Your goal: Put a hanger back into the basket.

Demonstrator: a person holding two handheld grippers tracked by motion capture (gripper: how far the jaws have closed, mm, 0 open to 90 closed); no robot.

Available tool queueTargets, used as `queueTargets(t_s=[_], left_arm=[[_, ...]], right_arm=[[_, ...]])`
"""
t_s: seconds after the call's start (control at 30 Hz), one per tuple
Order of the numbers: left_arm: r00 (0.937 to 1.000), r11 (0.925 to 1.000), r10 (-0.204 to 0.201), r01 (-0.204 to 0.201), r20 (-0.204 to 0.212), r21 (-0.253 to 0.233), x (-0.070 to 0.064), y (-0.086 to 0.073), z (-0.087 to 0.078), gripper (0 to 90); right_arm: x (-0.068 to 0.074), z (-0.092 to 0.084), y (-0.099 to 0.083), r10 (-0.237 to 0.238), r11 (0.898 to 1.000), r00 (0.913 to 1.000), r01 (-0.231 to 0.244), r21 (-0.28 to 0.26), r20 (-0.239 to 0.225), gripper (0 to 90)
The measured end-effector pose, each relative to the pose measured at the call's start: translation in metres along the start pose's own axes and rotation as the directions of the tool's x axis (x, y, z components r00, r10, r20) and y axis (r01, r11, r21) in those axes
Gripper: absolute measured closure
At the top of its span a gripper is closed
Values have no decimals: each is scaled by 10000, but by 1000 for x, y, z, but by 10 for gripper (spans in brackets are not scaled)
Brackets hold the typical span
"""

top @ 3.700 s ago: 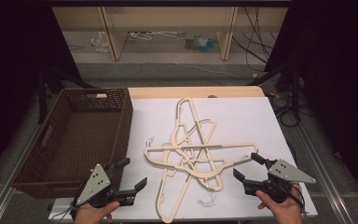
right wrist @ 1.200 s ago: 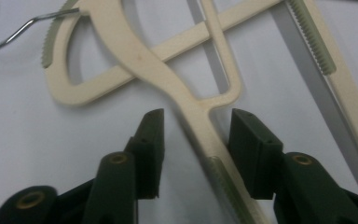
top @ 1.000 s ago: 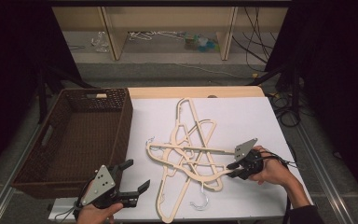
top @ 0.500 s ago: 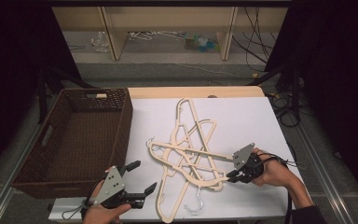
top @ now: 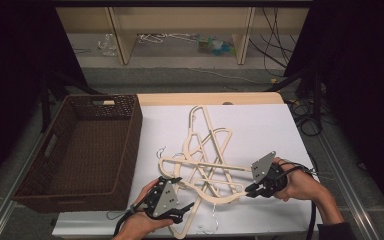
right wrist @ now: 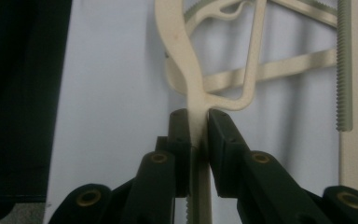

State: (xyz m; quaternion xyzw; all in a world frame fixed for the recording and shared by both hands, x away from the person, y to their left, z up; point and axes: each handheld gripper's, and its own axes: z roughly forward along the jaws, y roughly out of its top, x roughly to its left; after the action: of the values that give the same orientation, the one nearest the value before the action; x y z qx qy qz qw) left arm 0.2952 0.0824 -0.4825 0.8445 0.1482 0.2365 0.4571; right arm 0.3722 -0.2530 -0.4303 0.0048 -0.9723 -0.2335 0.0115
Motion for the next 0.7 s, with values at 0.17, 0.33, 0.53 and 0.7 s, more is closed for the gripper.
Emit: queueTargets(t_s=[0.17, 0.33, 0.53, 0.7], left_arm=[[9937, 9932, 1120, -1122, 86, 319, -10, 8, 17, 226], [9733, 9692, 2287, -2295, 187, 893, -21, 14, 34, 281], [9569, 9537, 2897, -2905, 215, 777, -25, 19, 42, 319], [9233, 9208, 3813, -3838, 468, 692, -28, 24, 40, 485]], right_arm=[[2, -6, 5, -217, 9997, 9997, 216, -61, -119, 803], [4, -6, 6, -142, 9999, 9998, 143, 47, -127, 804], [5, -7, 7, -101, 9999, 9999, 101, -10, -51, 803], [4, -8, 5, -169, 9999, 9998, 169, -38, -67, 804]])
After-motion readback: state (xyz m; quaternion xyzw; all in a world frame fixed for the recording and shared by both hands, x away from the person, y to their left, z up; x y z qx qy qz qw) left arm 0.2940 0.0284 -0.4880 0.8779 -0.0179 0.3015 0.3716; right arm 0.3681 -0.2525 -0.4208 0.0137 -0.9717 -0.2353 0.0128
